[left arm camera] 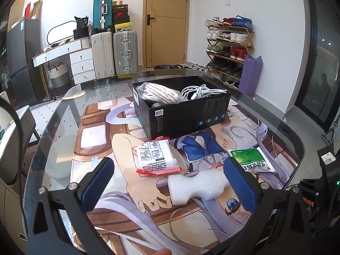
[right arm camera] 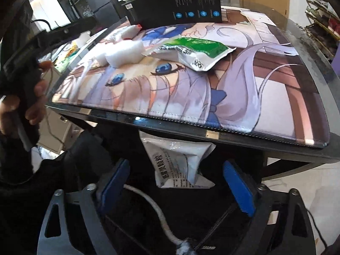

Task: Organize soft objects
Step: 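Close the right gripper on the white packet, then lift the white packet with the right gripper up above the table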

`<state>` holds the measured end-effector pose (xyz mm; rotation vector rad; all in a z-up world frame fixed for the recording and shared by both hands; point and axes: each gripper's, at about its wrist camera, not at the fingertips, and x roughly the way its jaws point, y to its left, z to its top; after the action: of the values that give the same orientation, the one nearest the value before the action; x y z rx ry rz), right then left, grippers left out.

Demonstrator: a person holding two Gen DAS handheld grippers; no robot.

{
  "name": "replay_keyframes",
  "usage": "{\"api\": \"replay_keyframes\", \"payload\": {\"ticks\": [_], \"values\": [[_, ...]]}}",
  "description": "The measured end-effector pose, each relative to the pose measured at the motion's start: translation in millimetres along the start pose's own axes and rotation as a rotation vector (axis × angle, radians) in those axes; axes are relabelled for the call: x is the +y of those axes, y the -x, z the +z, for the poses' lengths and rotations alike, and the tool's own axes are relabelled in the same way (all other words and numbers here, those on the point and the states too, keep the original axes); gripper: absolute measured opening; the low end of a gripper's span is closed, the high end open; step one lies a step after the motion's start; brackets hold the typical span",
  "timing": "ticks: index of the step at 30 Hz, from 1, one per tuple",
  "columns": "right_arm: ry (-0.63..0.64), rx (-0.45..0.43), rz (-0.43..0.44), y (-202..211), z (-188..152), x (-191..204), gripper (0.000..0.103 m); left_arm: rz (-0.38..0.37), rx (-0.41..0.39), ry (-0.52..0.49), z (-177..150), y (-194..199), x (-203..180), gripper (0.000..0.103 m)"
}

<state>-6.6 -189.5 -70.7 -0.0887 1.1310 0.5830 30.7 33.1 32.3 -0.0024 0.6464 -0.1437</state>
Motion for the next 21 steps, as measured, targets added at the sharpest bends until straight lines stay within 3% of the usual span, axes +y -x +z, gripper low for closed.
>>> {"api": "replay_keyframes", "payload": {"ticks": [2,5,8,12,21], "values": [[-0.013,0.0,-0.009,-6.8,-0.8,0.1,0.08,0.001,0.002,0.002,-1.0,-0.9,0.0,0.103],[-0.005,0.005,-0.025,-12.8,-1.3,2.5,0.06,0.001,0.003,0.001,-1.4,-1.3,0.0,0.103],[0.011,0.012,-0.017,-13.2,-2.4,2.8,0.049,-0.001,0.003,0.002,-1.3,-1.6,0.7,0.103],[0.049,0.016,0.007,-8.7,-4.3,7.7,0.044,-0.001,0.007,0.001,-1.7,-2.2,0.6,0.103],[0.117,-0.03,0.082,23.4,-1.2,16.8,0.043,-0.005,0.014,-0.001,-3.4,-4.6,-1.1,0.103]]}}
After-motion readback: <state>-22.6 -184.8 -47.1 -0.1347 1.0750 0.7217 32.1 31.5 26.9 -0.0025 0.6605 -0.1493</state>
